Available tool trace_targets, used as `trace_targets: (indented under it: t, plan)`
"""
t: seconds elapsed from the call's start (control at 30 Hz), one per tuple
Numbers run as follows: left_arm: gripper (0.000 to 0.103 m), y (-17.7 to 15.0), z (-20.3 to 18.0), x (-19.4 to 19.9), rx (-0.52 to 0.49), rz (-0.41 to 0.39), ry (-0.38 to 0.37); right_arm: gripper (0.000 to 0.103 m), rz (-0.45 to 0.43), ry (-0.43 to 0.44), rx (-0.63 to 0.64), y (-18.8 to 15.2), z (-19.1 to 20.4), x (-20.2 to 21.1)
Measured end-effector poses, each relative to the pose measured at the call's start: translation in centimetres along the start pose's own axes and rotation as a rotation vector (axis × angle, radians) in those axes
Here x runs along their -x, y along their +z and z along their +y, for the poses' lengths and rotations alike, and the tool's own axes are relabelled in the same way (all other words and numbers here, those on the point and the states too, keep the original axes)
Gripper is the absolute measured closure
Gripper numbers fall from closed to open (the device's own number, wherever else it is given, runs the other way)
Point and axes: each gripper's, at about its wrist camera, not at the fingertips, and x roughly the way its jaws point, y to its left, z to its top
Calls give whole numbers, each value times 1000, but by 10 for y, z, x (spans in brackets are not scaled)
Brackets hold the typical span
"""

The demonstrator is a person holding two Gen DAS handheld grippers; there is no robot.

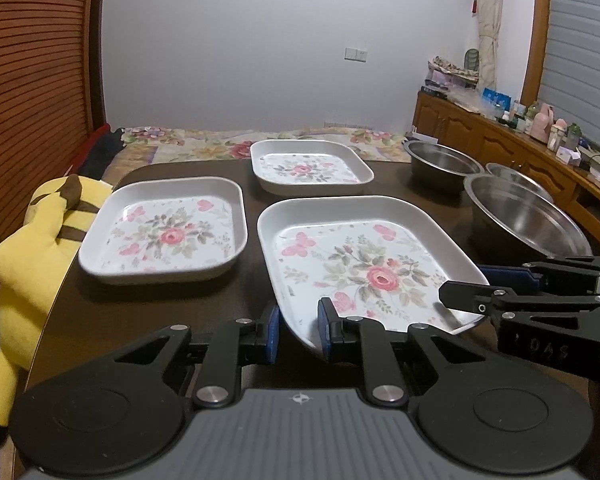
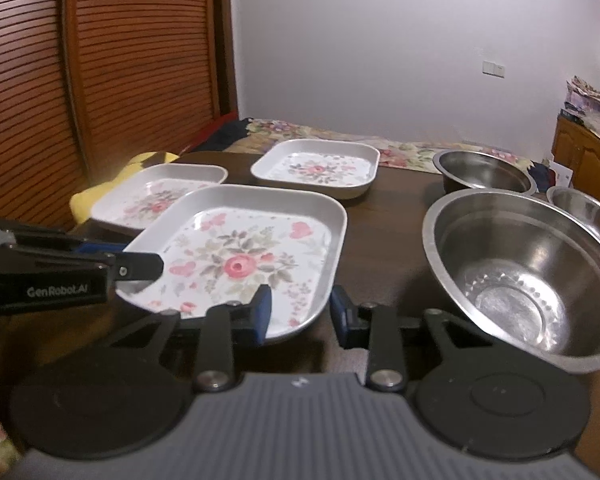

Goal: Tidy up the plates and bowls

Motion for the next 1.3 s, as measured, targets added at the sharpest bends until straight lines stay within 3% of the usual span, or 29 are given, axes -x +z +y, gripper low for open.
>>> trace_targets:
  t: [0.47, 1.3]
  plan:
    - [81, -38, -13, 33, 11, 37, 3, 69, 29, 39, 20, -31, 11, 31]
    - [81, -43, -7, 30, 25, 41, 27, 69, 51, 56, -20, -42, 11, 33]
